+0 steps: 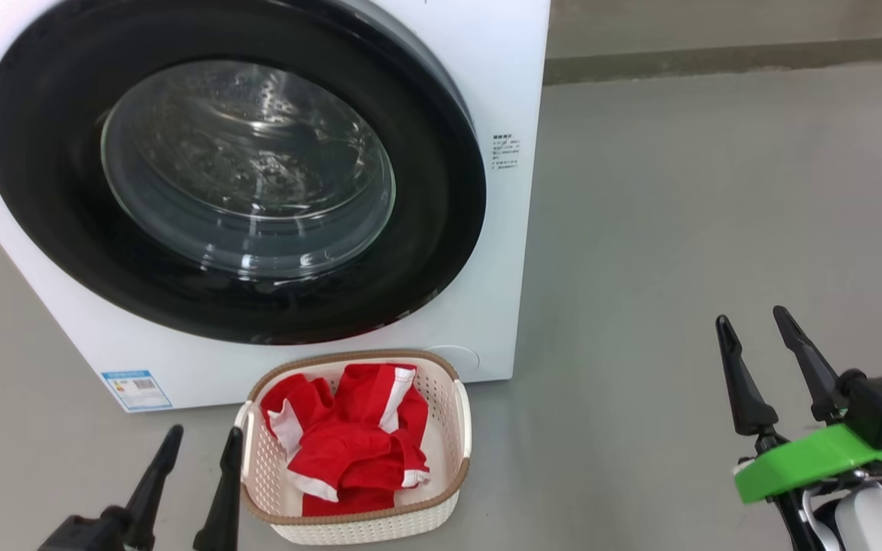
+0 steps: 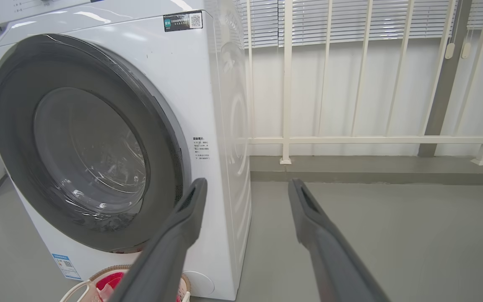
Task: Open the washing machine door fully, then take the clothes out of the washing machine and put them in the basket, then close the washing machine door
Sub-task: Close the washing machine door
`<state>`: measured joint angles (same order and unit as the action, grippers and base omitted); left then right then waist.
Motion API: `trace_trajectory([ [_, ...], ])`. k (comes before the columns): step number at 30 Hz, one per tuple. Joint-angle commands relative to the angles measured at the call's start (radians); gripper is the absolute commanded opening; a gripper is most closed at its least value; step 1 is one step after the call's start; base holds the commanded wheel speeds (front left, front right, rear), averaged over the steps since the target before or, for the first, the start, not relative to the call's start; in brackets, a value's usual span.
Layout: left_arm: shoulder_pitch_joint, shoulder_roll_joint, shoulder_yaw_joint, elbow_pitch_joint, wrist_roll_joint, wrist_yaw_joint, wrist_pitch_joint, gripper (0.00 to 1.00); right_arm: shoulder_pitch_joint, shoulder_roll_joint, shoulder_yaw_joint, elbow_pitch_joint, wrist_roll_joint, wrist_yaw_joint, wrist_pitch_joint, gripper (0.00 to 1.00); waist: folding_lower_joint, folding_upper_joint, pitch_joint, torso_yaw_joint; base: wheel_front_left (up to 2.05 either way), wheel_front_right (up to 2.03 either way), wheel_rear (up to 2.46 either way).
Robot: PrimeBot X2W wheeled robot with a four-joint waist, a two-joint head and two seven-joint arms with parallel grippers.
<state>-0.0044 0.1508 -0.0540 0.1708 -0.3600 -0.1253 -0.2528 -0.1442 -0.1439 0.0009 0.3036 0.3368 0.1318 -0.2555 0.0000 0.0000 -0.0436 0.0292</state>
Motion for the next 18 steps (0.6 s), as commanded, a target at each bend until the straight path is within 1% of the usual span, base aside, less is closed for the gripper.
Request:
trace_trajectory([
  [1,-0.011,0.022,0.045,-0.025,0.016,-0.005,-0.009,1.00,-0.001,-0.006,0.014,-0.062,-0.018,-0.001,-0.006,1.00,0.0000,0.0000,-0.014,-0.003,0.00,0.00,0.00],
  [4,0.002,0.027,0.052,-0.031,0.040,-0.005,-0.009,1.00,0.058,-0.002,0.002,-0.131,-0.036,-0.001,-0.006,1.00,0.0000,0.0000,-0.021,0.003,0.00,0.00,0.00],
  [10,0.026,0.029,0.069,-0.048,0.046,-0.005,-0.009,1.00,0.159,0.022,-0.047,-0.248,-0.065,-0.001,-0.006,1.00,0.0000,0.0000,-0.026,0.009,0.00,0.00,0.00],
  [15,0.045,0.017,0.082,-0.053,0.048,-0.005,-0.009,1.00,0.211,0.051,-0.084,-0.277,-0.071,-0.001,-0.006,1.00,0.0000,0.0000,-0.032,0.009,0.00,0.00,0.00],
  [18,0.049,0.013,0.086,-0.053,0.050,-0.005,-0.009,1.00,0.223,0.060,-0.088,-0.282,-0.073,-0.001,-0.006,1.00,0.0000,0.0000,-0.032,0.009,0.00,0.00,0.00],
])
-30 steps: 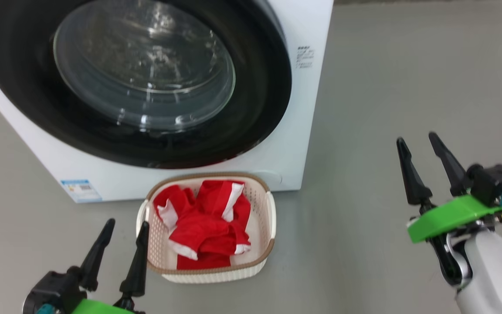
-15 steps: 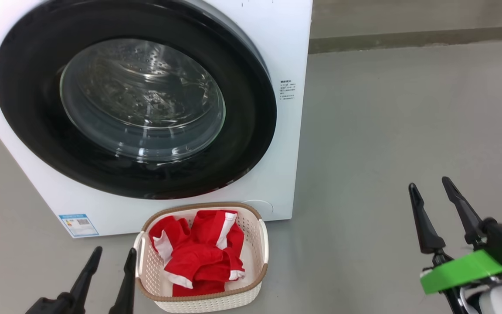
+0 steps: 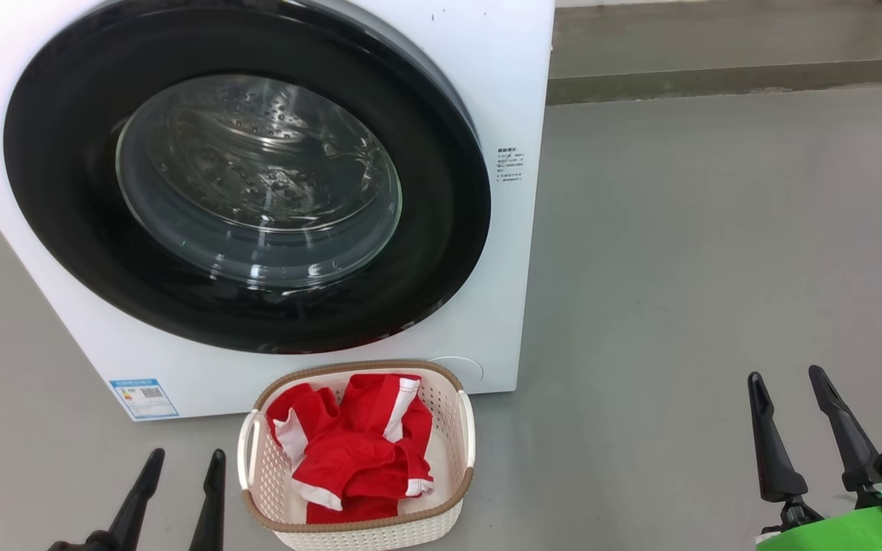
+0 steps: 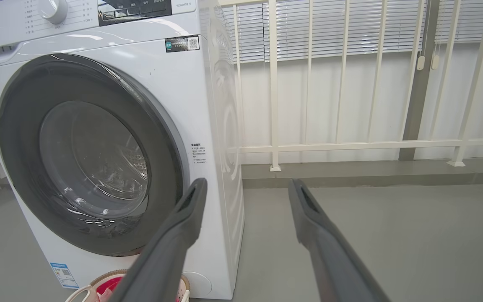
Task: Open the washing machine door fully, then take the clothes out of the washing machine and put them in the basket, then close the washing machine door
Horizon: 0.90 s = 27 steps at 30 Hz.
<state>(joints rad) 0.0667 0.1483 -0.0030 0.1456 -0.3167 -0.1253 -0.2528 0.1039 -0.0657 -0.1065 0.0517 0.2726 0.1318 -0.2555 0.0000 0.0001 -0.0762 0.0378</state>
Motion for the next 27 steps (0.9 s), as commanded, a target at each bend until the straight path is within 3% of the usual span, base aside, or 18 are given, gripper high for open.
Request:
trace_trajectory([
  [1,-0.021,0.011,0.038,-0.028,0.008,-0.005,-0.009,1.00,-0.017,-0.013,0.020,-0.031,-0.010,-0.001,-0.006,1.00,0.0000,-0.0001,0.000,0.000,0.00,0.00,0.00],
  [19,-0.021,0.011,0.046,-0.020,0.006,-0.005,-0.009,1.00,-0.005,-0.002,0.032,-0.021,-0.013,-0.001,-0.006,1.00,0.0000,-0.0001,-0.003,0.000,0.00,0.00,0.00],
  [20,0.000,-0.004,0.008,0.002,0.001,0.000,0.000,0.00,0.019,0.009,0.008,0.006,-0.002,0.000,0.000,0.00,0.0000,-0.0001,-0.003,0.000,0.00,0.00,0.00],
  [27,0.011,-0.031,-0.001,0.064,-0.024,0.001,0.014,0.00,0.025,0.022,0.015,0.074,0.024,0.000,0.008,0.00,0.0002,-0.0001,-0.002,-0.001,0.00,0.00,0.00],
])
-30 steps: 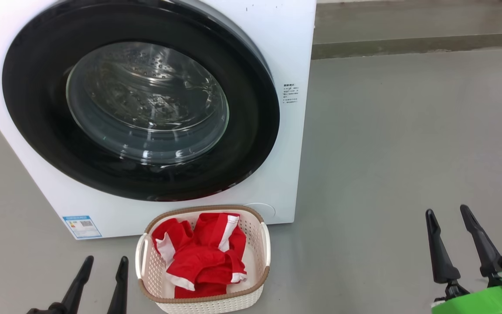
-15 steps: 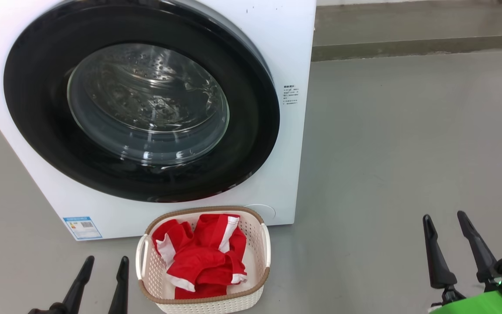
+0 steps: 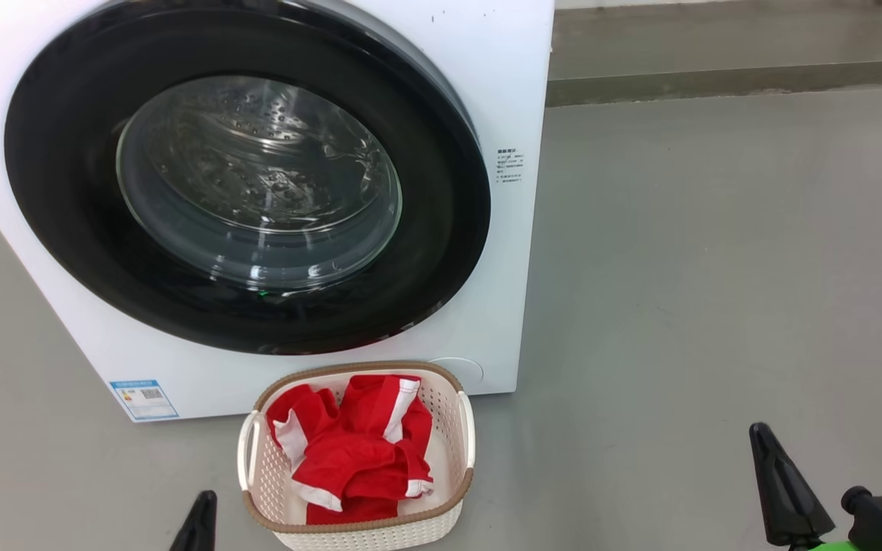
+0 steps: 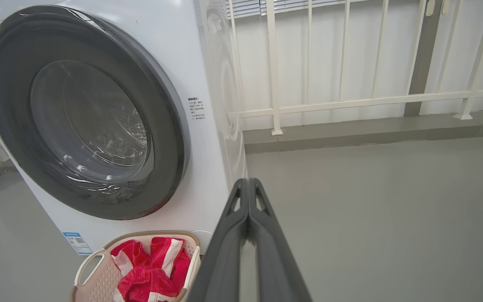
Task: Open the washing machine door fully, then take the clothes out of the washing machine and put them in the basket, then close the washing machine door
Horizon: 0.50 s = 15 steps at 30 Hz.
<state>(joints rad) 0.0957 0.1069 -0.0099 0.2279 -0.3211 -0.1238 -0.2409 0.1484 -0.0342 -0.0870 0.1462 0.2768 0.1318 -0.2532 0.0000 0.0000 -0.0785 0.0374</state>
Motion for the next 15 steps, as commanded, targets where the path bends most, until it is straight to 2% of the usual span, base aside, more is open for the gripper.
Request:
trace_trajectory([
  [1,-0.020,0.009,0.007,-0.018,-0.030,0.000,0.005,0.00,-0.021,-0.009,-0.005,-0.019,0.031,0.000,0.009,0.00,0.0004,0.0000,0.001,-0.001,0.00,0.00,0.00],
  [5,-0.025,0.007,0.012,-0.019,-0.072,0.000,0.017,0.00,-0.028,-0.009,-0.006,-0.017,0.074,0.000,0.021,0.00,0.0022,0.0000,0.002,-0.002,0.00,0.00,0.00],
  [8,-0.029,0.006,0.014,-0.018,-0.103,-0.001,0.025,0.00,-0.033,-0.010,-0.006,-0.014,0.106,0.000,0.030,0.00,0.0004,0.0000,0.005,-0.003,0.00,0.00,0.00],
  [15,-0.038,0.002,0.020,-0.016,-0.165,-0.001,0.042,0.00,-0.046,-0.010,-0.007,-0.008,0.170,0.000,0.047,0.00,0.0001,0.0000,0.010,-0.005,0.00,0.00,0.00],
])
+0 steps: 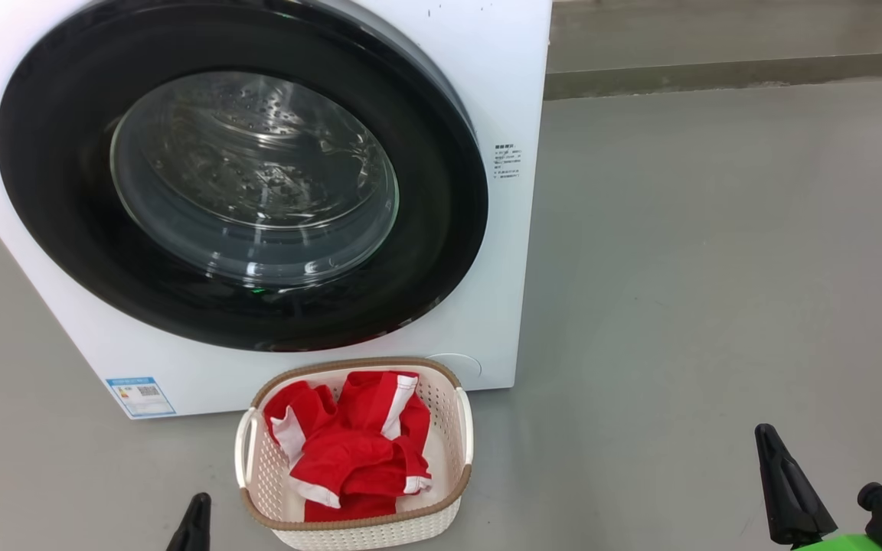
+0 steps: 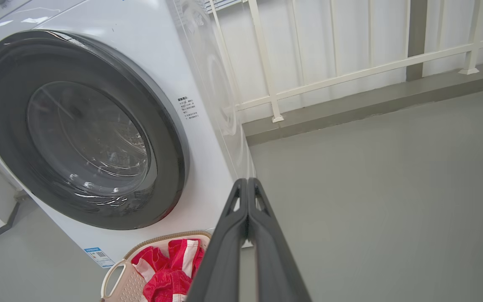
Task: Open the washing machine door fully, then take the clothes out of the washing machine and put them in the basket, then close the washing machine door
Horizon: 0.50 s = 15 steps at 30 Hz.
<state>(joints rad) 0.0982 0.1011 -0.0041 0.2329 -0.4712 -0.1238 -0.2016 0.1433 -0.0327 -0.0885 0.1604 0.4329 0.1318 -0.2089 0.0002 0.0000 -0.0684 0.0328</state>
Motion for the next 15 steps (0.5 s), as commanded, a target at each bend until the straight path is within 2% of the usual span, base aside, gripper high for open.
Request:
trace_trajectory([
  [1,-0.042,0.008,0.015,-0.021,-0.025,-0.001,0.006,0.00,-0.042,-0.012,-0.006,-0.021,0.025,0.000,0.006,0.00,-0.0002,0.0000,0.001,0.000,0.00,0.00,0.00],
  [15,-0.064,0.000,0.028,-0.017,-0.169,-0.002,0.046,0.00,-0.070,-0.012,-0.008,-0.008,0.174,0.000,0.047,0.00,-0.0002,0.0000,0.010,-0.005,0.00,0.00,0.00],
])
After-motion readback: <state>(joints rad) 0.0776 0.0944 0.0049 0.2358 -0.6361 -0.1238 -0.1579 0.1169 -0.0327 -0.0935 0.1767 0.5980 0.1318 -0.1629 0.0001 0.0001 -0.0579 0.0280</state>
